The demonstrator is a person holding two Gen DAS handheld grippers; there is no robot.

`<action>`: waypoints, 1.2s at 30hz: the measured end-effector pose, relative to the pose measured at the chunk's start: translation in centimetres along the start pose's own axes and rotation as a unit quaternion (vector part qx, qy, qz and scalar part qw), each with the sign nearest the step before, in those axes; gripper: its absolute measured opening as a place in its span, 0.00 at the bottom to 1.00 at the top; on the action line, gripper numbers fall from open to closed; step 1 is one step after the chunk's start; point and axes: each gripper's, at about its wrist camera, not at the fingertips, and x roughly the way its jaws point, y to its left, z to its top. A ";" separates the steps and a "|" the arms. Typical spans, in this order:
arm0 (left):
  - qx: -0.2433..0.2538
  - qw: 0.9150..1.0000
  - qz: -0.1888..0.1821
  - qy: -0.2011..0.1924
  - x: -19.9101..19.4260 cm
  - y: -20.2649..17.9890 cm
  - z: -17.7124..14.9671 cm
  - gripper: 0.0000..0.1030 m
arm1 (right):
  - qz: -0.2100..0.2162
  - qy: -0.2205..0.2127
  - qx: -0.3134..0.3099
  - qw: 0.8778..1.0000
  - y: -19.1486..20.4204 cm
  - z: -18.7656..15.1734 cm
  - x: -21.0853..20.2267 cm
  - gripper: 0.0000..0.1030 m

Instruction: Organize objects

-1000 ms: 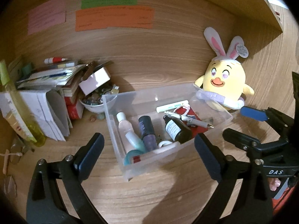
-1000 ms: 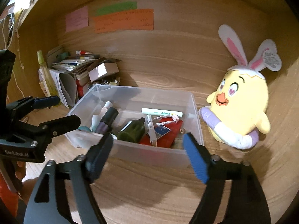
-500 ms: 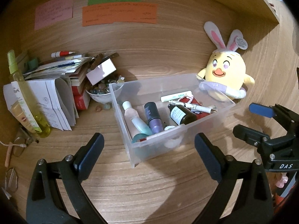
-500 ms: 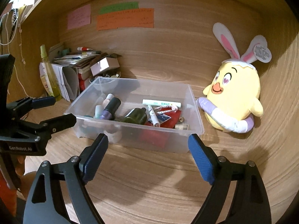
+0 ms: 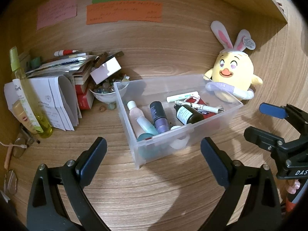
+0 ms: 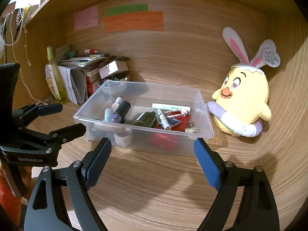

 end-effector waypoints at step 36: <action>0.010 1.000 -0.011 -0.011 -0.6 -0.8 0.3 0.99 | 0.004 0.005 0.014 1.000 -0.9 -0.3 0.3 0.83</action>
